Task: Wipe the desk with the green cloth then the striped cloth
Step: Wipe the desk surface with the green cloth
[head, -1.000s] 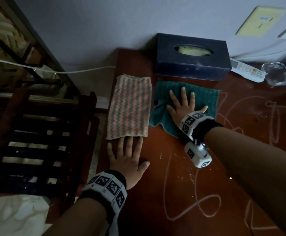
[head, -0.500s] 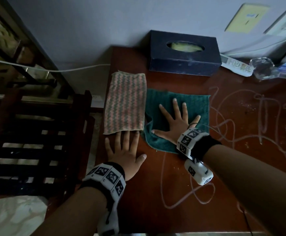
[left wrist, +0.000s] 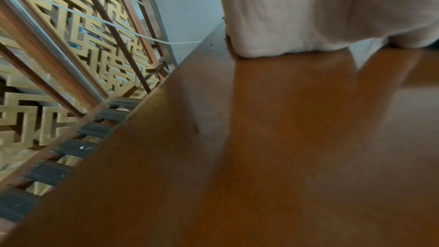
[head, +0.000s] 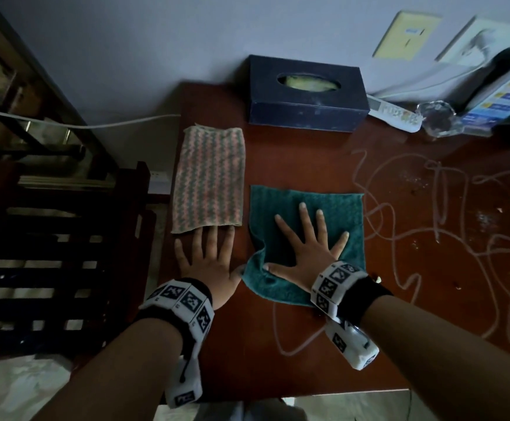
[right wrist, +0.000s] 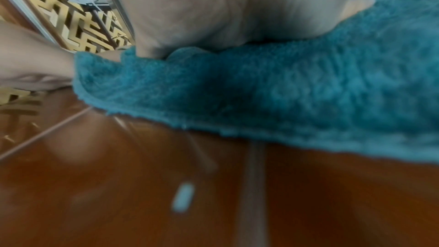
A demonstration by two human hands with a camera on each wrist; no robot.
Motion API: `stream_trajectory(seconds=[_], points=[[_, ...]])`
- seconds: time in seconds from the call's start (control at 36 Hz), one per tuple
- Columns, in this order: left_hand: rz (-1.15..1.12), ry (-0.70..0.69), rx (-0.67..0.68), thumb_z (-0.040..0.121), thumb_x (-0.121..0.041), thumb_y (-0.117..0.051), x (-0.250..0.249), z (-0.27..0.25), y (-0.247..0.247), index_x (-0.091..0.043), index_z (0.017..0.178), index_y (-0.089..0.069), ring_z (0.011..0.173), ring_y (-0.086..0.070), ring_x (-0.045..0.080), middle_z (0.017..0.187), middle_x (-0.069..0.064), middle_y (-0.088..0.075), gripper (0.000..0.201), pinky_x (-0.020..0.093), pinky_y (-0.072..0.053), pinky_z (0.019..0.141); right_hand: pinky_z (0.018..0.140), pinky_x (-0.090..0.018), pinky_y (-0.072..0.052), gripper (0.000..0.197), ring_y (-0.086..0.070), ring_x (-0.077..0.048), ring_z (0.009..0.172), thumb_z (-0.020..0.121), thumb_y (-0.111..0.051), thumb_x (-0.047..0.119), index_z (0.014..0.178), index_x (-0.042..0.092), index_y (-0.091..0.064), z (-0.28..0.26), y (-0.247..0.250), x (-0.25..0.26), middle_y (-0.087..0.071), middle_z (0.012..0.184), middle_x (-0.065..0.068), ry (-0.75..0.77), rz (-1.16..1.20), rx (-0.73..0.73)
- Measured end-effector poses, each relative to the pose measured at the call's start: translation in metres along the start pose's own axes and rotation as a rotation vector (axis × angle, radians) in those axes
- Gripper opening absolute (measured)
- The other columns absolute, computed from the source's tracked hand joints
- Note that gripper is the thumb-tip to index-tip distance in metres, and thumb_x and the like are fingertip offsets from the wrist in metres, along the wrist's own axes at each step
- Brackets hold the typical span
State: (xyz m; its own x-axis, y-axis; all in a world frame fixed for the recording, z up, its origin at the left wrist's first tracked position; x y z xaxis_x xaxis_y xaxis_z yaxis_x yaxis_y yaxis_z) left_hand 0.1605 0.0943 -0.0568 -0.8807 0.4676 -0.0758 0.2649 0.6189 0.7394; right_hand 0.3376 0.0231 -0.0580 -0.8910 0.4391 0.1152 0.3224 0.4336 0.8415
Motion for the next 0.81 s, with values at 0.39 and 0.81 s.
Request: stream_trajectory(seconds=[0.39, 0.81], points=[[0.011, 0.029, -0.099, 0.095, -0.059, -0.014, -0.005, -0.013, 0.000, -0.031, 0.145, 0.024, 0.143, 0.021, 0.026, 0.155, 0.002, 0.027, 0.069, 0.061, 0.006, 0.112, 0.101, -0.070, 0.017, 0.093, 0.038, -0.023, 0.134, 0.071, -0.035, 0.085, 0.138, 0.054, 0.022, -0.029, -0.009, 0.000, 0.042, 0.146, 0.010, -0.028, -0.026, 0.050], [-0.086, 0.056, -0.038, 0.099, -0.050, -0.010, -0.006, -0.027, -0.028, -0.034, 0.142, 0.029, 0.137, 0.035, 0.023, 0.147, -0.001, 0.042, 0.061, 0.061, 0.013, 0.108, 0.104, -0.065, 0.015, 0.086, 0.033, -0.023, 0.138, 0.079, -0.033, 0.079, 0.142, 0.049, 0.018, -0.002, -0.005, 0.008, 0.038, 0.149, 0.011, 0.059, 0.040, 0.038]])
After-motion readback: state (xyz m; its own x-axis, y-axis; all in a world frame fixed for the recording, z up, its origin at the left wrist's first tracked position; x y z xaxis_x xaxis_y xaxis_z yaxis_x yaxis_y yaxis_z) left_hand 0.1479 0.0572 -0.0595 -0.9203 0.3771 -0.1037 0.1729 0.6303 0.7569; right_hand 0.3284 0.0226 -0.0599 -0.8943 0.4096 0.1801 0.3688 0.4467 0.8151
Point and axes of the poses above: each hand's wrist, its own z-axis towards the middle knuckle, its own y-axis out of the back of the hand, x = y × z, the point moved 1 cm from there along z, towards the middle knuckle
